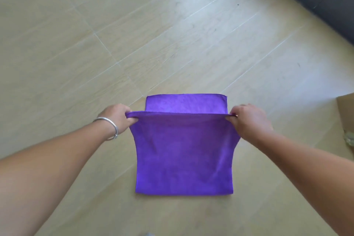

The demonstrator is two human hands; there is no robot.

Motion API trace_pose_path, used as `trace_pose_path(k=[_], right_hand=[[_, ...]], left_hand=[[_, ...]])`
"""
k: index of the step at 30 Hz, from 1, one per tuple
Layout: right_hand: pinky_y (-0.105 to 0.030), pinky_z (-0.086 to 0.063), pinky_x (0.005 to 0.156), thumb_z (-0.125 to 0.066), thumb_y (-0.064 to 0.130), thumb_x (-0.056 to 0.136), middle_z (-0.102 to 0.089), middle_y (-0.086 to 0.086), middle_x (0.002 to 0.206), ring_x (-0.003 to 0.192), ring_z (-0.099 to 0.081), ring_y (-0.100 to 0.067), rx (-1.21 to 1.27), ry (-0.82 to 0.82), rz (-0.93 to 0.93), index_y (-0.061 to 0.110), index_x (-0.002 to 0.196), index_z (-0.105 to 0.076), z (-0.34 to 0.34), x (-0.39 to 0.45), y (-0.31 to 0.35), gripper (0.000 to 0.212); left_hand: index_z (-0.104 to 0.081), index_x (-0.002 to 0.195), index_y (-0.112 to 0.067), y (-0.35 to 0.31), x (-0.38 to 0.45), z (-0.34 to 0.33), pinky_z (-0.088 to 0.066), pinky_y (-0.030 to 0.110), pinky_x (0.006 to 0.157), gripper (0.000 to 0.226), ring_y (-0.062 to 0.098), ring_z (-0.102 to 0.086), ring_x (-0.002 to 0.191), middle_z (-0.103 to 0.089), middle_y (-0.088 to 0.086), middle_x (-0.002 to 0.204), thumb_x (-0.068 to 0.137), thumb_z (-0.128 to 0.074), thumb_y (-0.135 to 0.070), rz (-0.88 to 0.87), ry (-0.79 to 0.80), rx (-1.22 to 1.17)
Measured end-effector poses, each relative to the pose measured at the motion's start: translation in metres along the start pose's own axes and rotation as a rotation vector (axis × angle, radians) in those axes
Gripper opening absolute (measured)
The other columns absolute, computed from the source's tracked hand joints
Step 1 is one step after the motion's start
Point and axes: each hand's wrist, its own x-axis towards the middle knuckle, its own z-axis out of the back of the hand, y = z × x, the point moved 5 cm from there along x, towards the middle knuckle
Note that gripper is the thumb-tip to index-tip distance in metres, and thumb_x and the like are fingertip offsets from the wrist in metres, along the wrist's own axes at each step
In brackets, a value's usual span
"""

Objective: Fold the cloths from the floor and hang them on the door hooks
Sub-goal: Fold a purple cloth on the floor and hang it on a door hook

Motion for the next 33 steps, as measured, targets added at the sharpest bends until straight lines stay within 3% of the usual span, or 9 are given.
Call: trace_pose_path(k=[3,5,7,10,14,20,25,29,33], right_hand=[[-0.034,-0.043,0.075,-0.053,0.032,0.092,-0.061,-0.005,0.103,0.101,-0.056,-0.028,0.013,-0.068,-0.118,0.017,0.100,-0.064,-0.030,0.070,-0.006,0.020],[-0.037,-0.044,0.087,-0.051,0.024,0.090,-0.055,-0.006,0.121,0.113,-0.051,-0.028,0.006,-0.136,-0.150,0.016,0.121,-0.055,-0.054,0.097,-0.005,0.032],[-0.039,-0.041,0.097,-0.053,0.020,0.085,-0.048,-0.009,0.134,0.121,-0.047,-0.029,-0.004,-0.211,0.011,0.015,0.131,-0.048,-0.083,0.102,0.010,0.047],[-0.041,-0.042,0.101,-0.069,0.029,0.076,-0.054,-0.012,0.135,0.124,-0.052,-0.031,-0.117,-0.186,0.475,0.017,0.127,-0.057,-0.142,0.061,0.038,0.054],[-0.048,-0.037,0.109,-0.057,0.052,0.082,-0.045,-0.009,0.147,0.135,-0.043,-0.027,-0.218,0.077,0.589,0.024,0.136,-0.054,-0.205,-0.011,0.023,0.061],[-0.050,-0.034,0.110,-0.038,0.058,0.089,-0.035,-0.006,0.154,0.140,-0.035,-0.027,-0.336,0.140,0.531,0.029,0.145,-0.041,-0.189,0.013,0.018,0.064],[-0.041,-0.008,0.119,-0.031,0.054,0.096,-0.004,-0.003,0.162,0.149,-0.003,-0.020,-0.301,0.057,0.377,0.028,0.154,-0.010,-0.171,0.063,0.028,0.066],[-0.043,-0.016,0.119,-0.035,0.064,0.090,-0.019,-0.005,0.160,0.147,-0.017,-0.022,-0.304,0.114,0.568,0.022,0.151,-0.027,-0.180,0.023,0.033,0.075],[-0.052,-0.028,0.111,-0.038,0.073,0.083,-0.031,-0.010,0.155,0.142,-0.032,-0.026,-0.391,0.132,0.674,0.013,0.146,-0.039,-0.198,-0.016,0.009,0.087]], left_hand=[[-0.065,0.077,-0.022,-0.003,0.077,-0.024,-0.043,0.029,0.061,0.014,0.025,-0.062,0.079,-0.068,0.005,0.084,0.081,-0.067,-0.036,0.033,-0.041,0.004],[-0.058,0.122,-0.022,-0.002,0.113,-0.044,-0.047,0.035,0.089,0.041,0.031,-0.056,0.113,-0.058,0.010,0.126,0.082,-0.067,-0.030,0.033,-0.117,0.011],[-0.043,0.141,-0.015,-0.006,0.117,-0.064,-0.040,0.043,0.103,0.062,0.036,-0.045,0.125,-0.044,0.015,0.141,0.083,-0.065,-0.023,-0.060,-0.298,-0.016],[-0.049,0.139,-0.010,-0.022,0.064,-0.114,-0.040,0.048,0.105,0.059,0.035,-0.048,0.127,-0.045,0.016,0.143,0.084,-0.057,-0.031,-0.430,-0.409,0.093],[-0.053,0.138,-0.020,-0.023,-0.032,-0.200,-0.029,0.053,0.105,0.069,0.029,-0.043,0.135,-0.044,0.012,0.147,0.079,-0.051,-0.054,-0.817,-0.165,0.408],[-0.048,0.142,-0.028,-0.029,-0.014,-0.199,-0.038,0.061,0.103,0.073,0.029,-0.043,0.135,-0.042,0.011,0.149,0.078,-0.041,-0.065,-0.687,-0.002,0.563],[0.013,0.150,-0.035,-0.033,0.043,-0.175,0.001,0.052,0.117,0.075,0.022,0.009,0.148,0.014,0.004,0.161,0.092,-0.020,-0.067,-0.543,-0.049,0.666],[-0.042,0.145,-0.018,-0.031,0.014,-0.177,-0.036,0.057,0.106,0.076,0.028,-0.036,0.139,-0.036,0.012,0.152,0.086,-0.031,-0.064,-0.656,-0.047,0.620],[-0.053,0.137,-0.010,-0.008,-0.007,-0.192,-0.044,0.061,0.096,0.086,0.031,-0.046,0.132,-0.046,0.014,0.145,0.079,-0.036,-0.072,-0.724,-0.062,0.646]])
